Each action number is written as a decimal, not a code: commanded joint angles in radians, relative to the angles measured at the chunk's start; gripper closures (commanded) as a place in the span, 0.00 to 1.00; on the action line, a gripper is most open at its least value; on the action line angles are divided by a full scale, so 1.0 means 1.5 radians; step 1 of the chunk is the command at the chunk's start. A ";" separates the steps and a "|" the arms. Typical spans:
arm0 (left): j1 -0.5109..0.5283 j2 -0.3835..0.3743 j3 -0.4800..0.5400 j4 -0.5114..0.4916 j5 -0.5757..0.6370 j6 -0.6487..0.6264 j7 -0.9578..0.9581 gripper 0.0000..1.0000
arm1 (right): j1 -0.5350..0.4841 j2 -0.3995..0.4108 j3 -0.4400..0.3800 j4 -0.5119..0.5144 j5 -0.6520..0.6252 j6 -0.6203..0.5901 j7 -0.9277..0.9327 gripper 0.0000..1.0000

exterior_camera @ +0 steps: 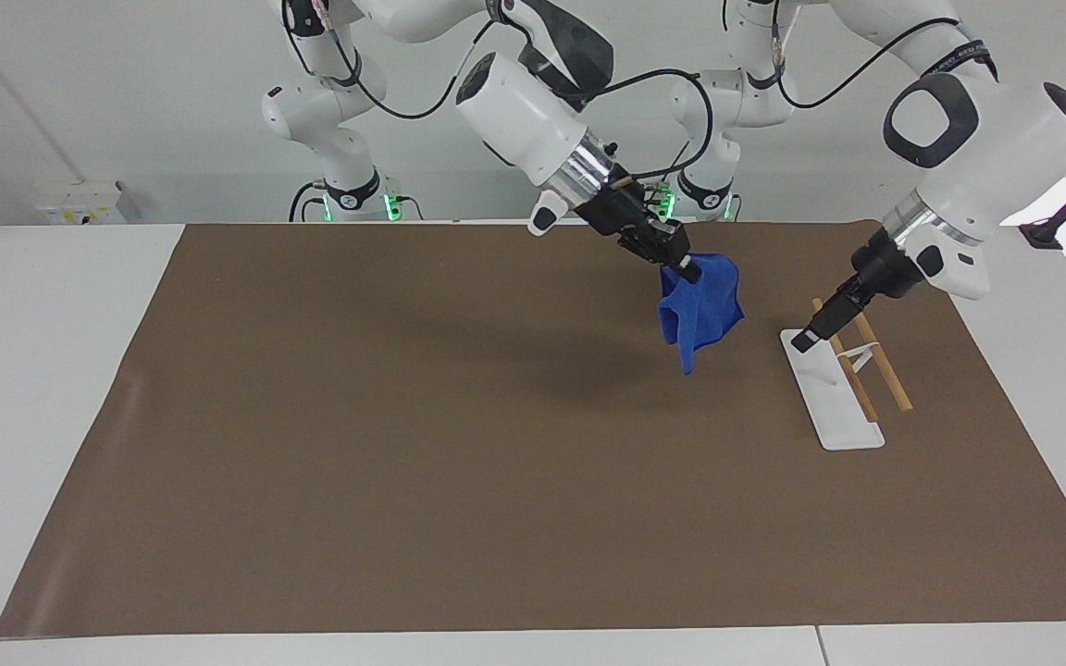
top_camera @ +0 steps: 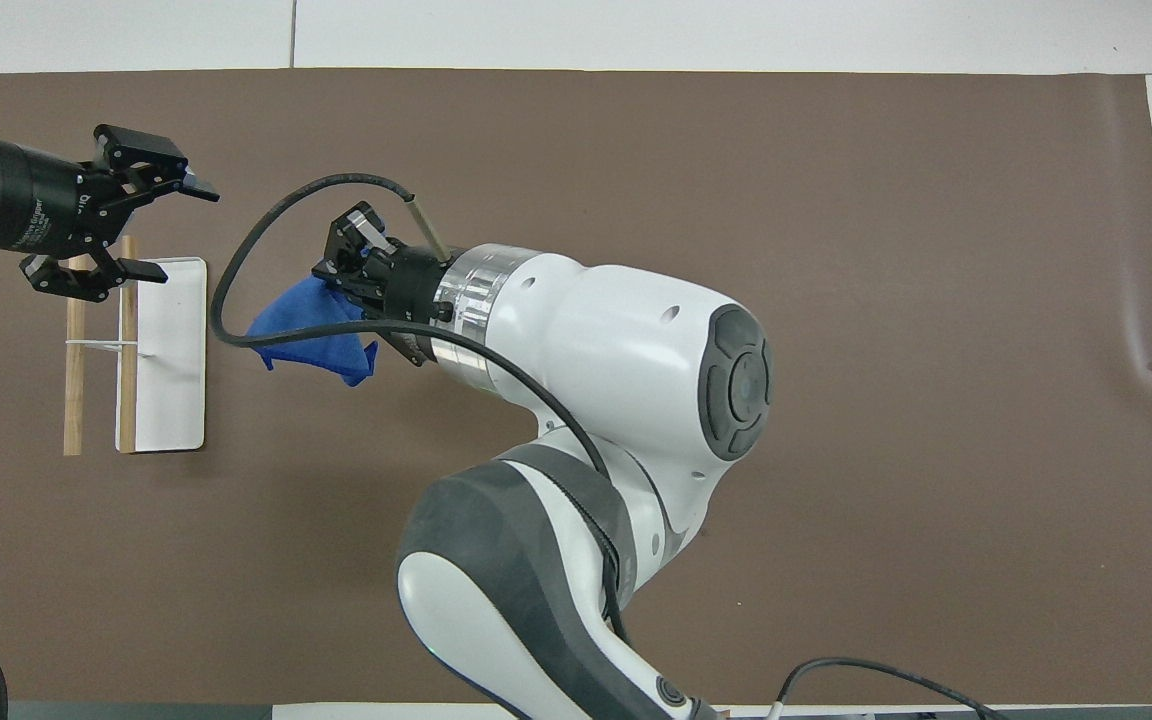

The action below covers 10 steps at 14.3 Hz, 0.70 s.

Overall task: Right arm passes towel to left arm to hang
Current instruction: 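Lift the towel with the right gripper while the left gripper reaches forward, then close the left gripper on the towel held by the right gripper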

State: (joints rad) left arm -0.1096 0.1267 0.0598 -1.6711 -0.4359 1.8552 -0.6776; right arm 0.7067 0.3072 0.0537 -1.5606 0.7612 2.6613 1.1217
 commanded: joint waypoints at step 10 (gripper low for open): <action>-0.041 -0.036 0.004 -0.091 -0.023 -0.030 -0.272 0.00 | -0.008 0.021 -0.001 0.035 0.011 0.010 0.084 1.00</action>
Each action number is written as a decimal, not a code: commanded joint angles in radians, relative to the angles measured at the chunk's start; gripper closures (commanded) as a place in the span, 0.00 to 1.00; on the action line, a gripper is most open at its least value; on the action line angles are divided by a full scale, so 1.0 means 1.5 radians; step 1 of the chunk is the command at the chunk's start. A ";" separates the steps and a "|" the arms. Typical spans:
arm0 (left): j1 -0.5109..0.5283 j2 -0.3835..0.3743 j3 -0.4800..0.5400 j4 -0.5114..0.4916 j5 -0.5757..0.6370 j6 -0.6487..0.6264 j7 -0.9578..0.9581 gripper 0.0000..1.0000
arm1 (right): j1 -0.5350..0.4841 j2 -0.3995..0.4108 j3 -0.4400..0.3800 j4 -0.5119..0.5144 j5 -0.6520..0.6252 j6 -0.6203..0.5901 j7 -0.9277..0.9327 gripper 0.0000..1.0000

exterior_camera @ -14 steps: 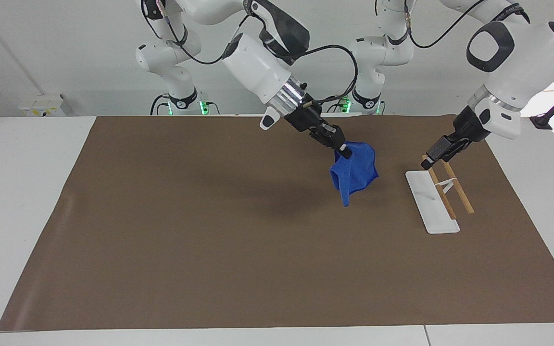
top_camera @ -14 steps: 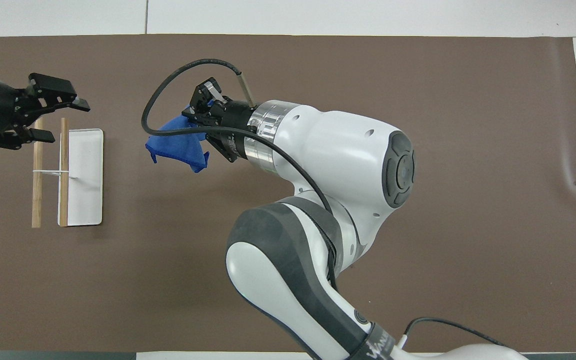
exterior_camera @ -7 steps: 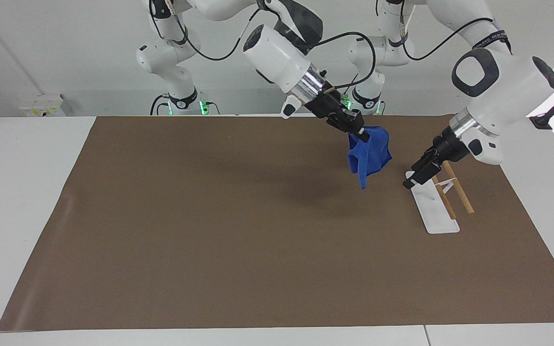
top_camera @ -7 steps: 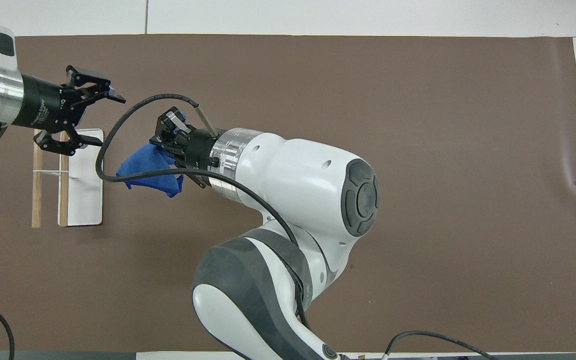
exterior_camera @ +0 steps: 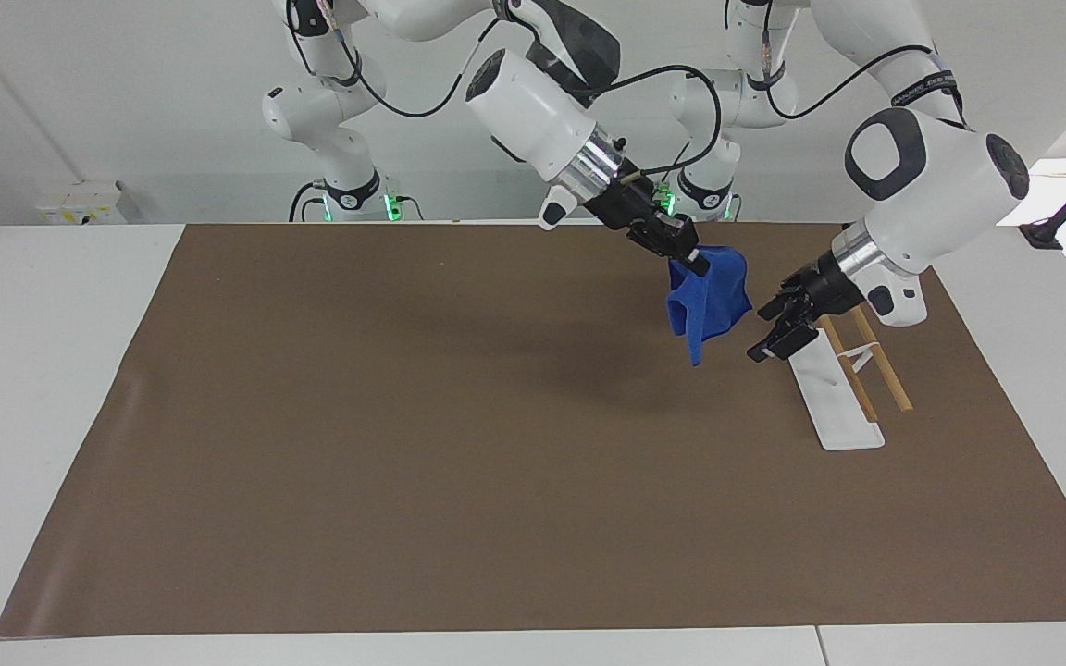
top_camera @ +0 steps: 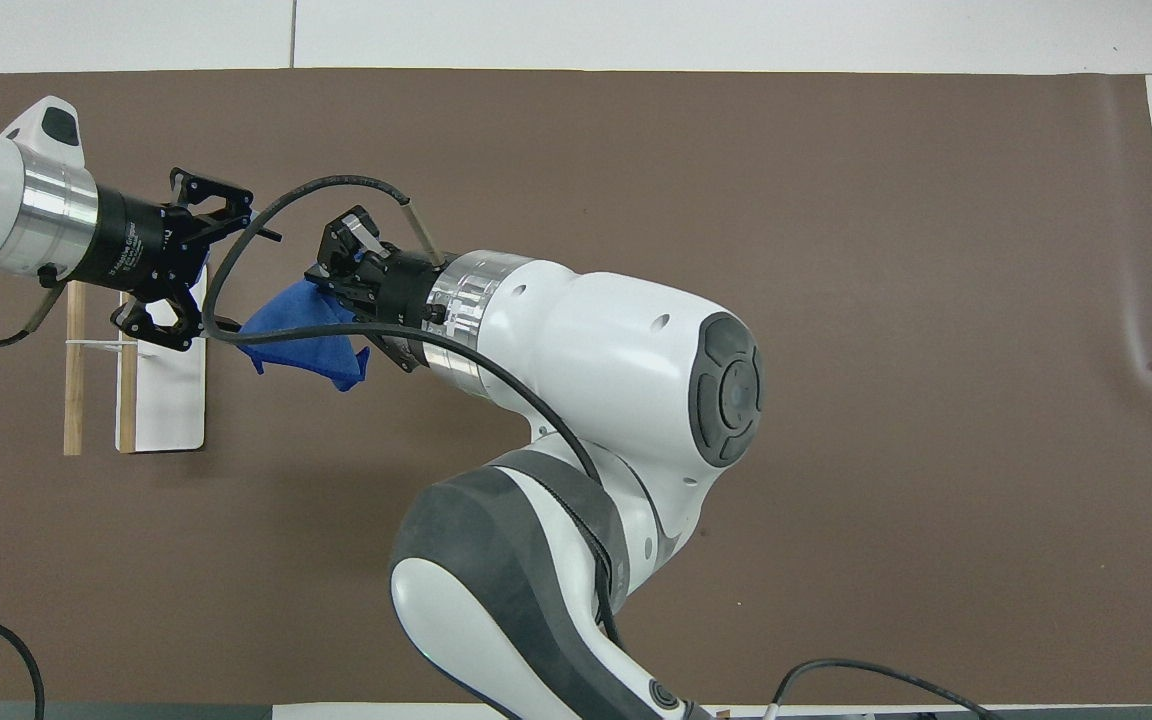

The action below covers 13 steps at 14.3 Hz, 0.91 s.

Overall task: Right arm passes towel to left arm to hang
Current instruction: 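Close the left gripper on the towel held by the right gripper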

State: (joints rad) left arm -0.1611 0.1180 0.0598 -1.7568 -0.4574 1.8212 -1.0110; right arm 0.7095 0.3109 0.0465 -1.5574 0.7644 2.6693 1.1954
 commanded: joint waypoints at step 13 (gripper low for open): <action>-0.008 -0.083 0.004 -0.110 -0.101 0.089 -0.125 0.08 | -0.007 0.026 0.001 0.044 0.005 0.060 0.075 1.00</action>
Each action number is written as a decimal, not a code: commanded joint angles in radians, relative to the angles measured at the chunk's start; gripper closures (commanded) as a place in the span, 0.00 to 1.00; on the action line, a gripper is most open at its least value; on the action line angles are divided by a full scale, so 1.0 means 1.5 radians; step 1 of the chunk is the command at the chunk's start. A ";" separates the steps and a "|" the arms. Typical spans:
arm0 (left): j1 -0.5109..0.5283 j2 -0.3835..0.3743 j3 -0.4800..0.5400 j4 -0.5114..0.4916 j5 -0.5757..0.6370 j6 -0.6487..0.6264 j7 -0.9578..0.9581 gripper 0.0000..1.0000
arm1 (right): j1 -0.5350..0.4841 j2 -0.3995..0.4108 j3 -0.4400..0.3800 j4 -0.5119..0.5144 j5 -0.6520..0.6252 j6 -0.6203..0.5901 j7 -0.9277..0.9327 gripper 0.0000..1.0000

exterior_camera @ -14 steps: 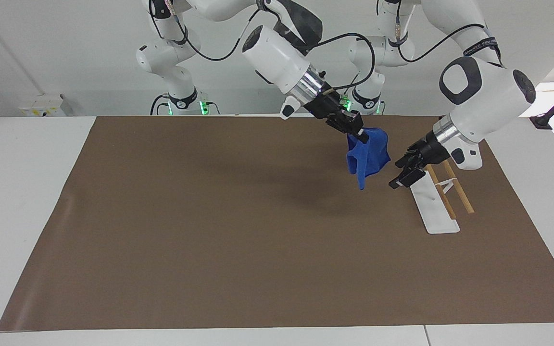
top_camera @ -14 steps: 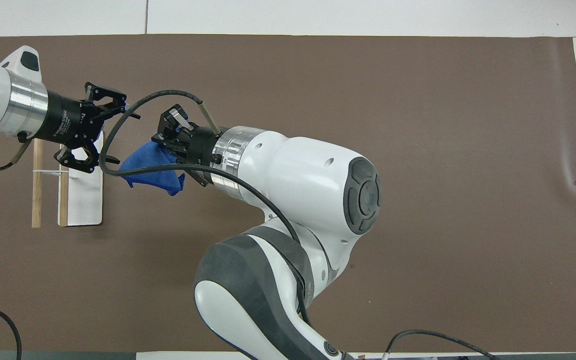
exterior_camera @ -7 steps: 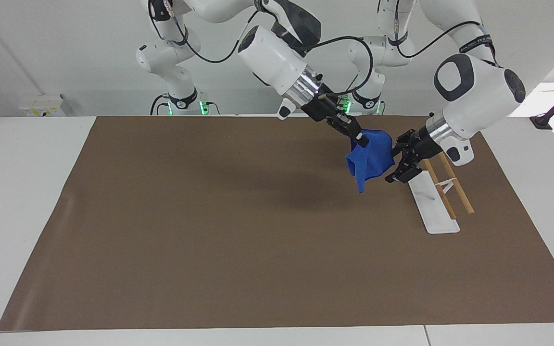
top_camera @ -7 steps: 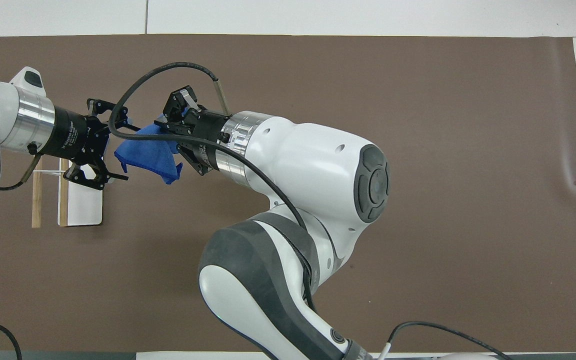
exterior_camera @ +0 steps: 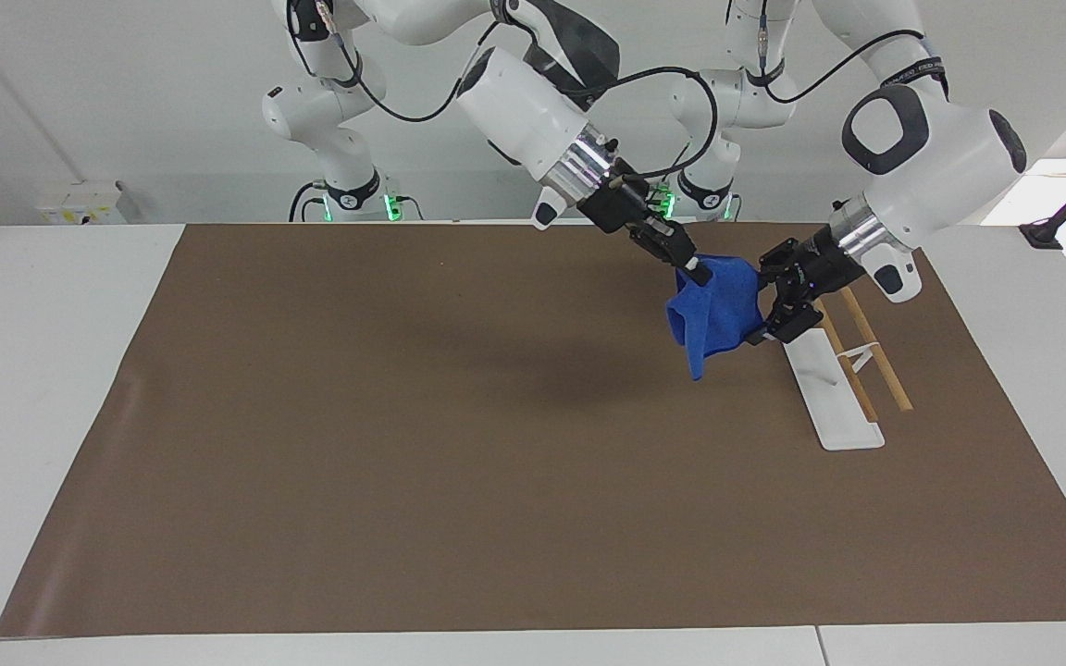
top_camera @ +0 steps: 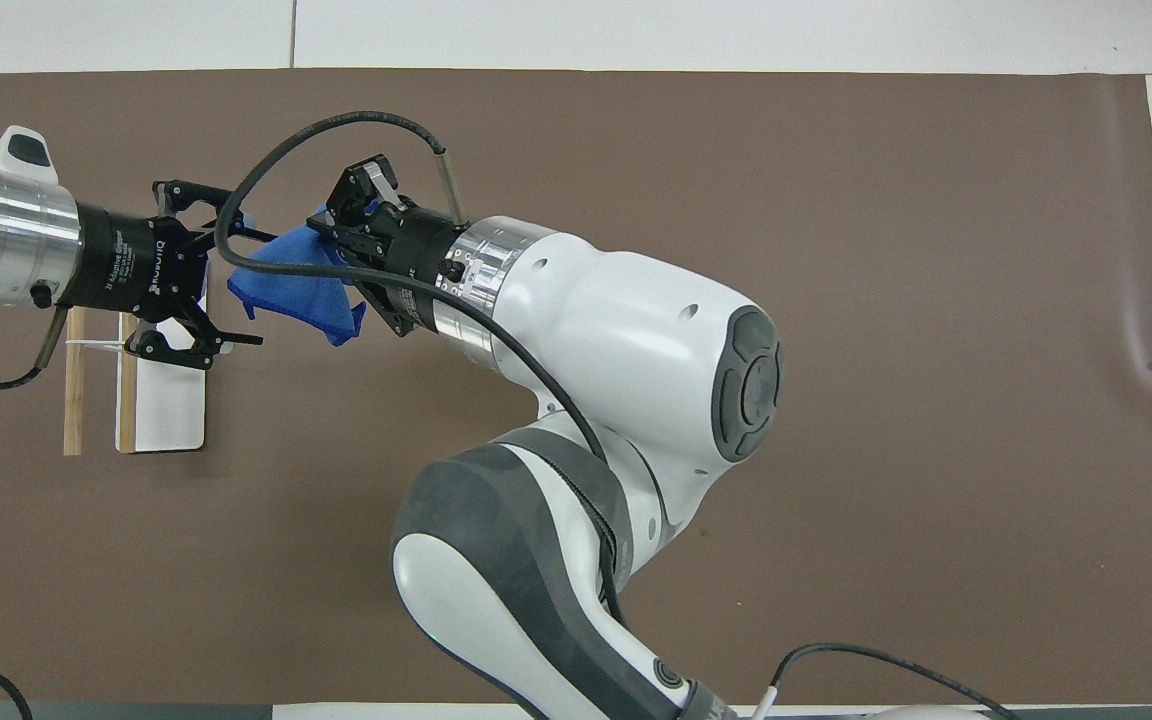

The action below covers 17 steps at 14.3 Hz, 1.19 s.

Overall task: Right arm passes towel to left arm to hang
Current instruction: 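Close the left gripper on the towel held by the right gripper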

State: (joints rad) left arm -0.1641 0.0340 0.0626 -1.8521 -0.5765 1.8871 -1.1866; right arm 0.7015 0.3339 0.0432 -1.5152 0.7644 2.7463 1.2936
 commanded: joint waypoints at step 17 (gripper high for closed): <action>-0.006 -0.025 0.008 -0.028 -0.031 0.098 -0.004 1.00 | -0.003 0.010 0.002 -0.004 0.003 0.010 -0.036 1.00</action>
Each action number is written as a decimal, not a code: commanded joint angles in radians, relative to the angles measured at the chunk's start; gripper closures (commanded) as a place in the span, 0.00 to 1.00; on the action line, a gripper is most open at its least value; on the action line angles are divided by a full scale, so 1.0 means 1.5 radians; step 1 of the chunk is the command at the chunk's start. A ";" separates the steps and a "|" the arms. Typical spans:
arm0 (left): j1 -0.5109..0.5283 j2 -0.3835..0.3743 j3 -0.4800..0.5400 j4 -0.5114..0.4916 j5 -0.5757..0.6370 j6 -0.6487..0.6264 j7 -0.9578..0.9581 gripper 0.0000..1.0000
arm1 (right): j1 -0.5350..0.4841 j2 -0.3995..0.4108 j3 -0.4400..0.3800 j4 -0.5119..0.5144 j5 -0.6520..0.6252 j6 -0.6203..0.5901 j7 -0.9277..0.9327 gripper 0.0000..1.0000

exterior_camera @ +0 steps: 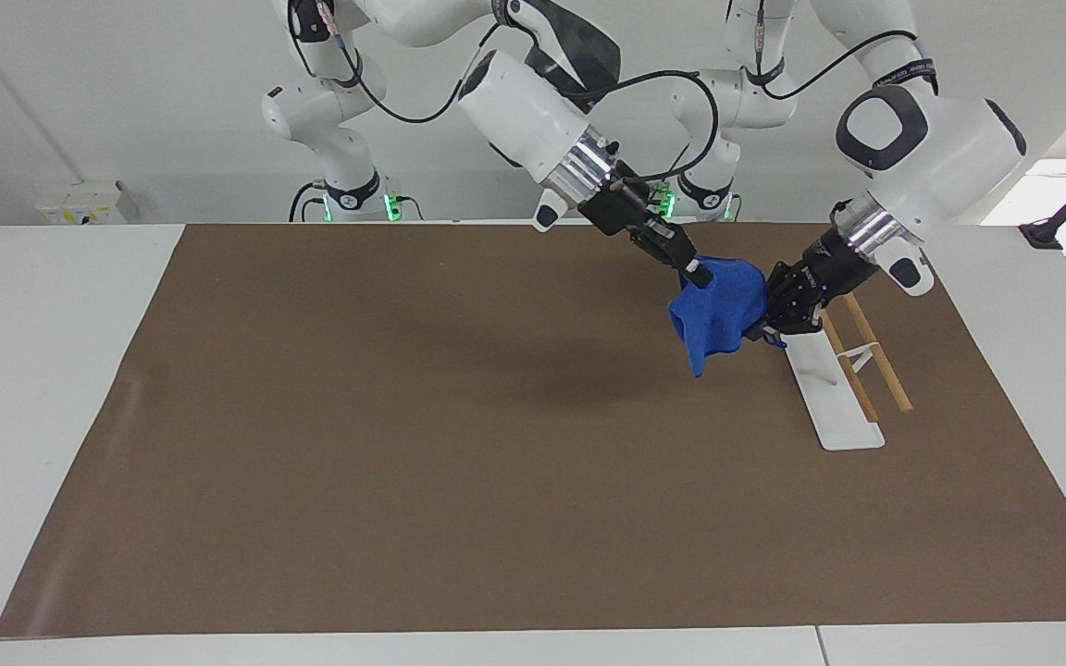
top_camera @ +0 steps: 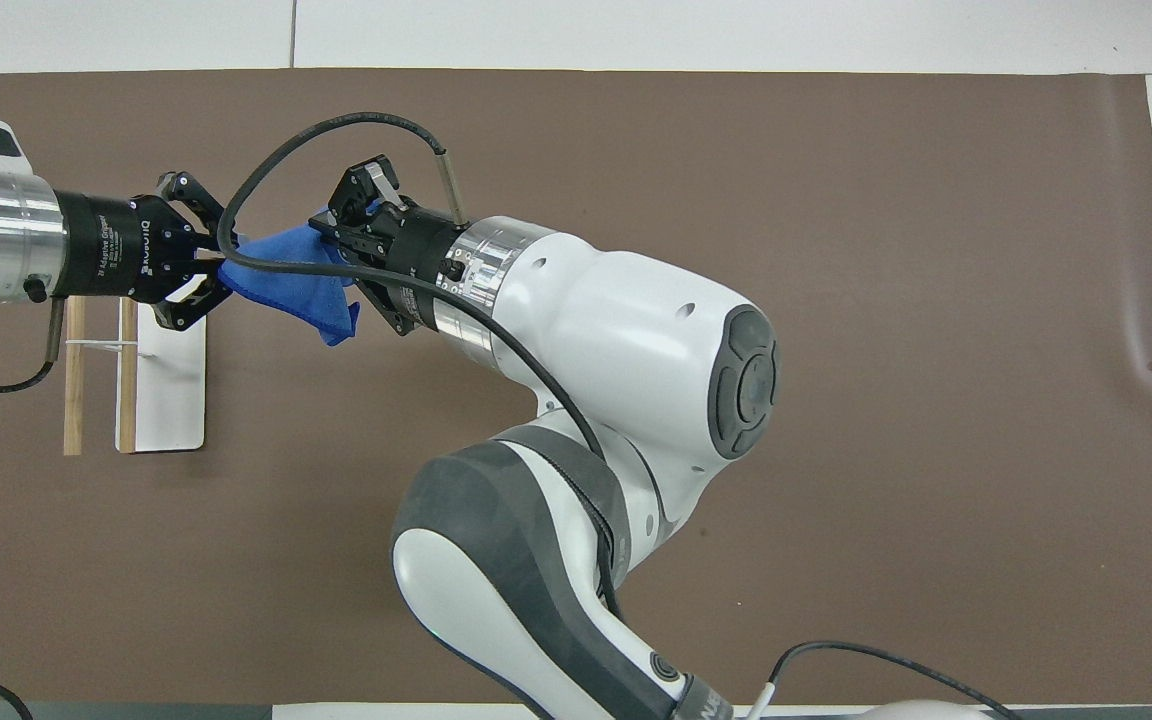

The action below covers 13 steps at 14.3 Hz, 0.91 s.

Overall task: Right arm passes towel to left arm to hang
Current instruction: 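Open the right gripper and withdraw it while the left gripper holds the towel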

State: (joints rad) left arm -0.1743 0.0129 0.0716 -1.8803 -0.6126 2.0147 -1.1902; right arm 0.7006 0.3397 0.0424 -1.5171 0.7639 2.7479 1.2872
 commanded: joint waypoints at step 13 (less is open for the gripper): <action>0.028 0.016 0.003 0.010 0.226 0.138 0.069 1.00 | -0.188 -0.065 -0.014 -0.163 -0.378 -0.163 -0.445 0.00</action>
State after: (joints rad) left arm -0.1628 0.0274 0.0747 -1.8792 -0.3259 2.2071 -1.1179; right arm 0.4768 0.3000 0.0101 -1.6990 0.2578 2.5811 0.7326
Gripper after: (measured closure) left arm 0.974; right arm 0.000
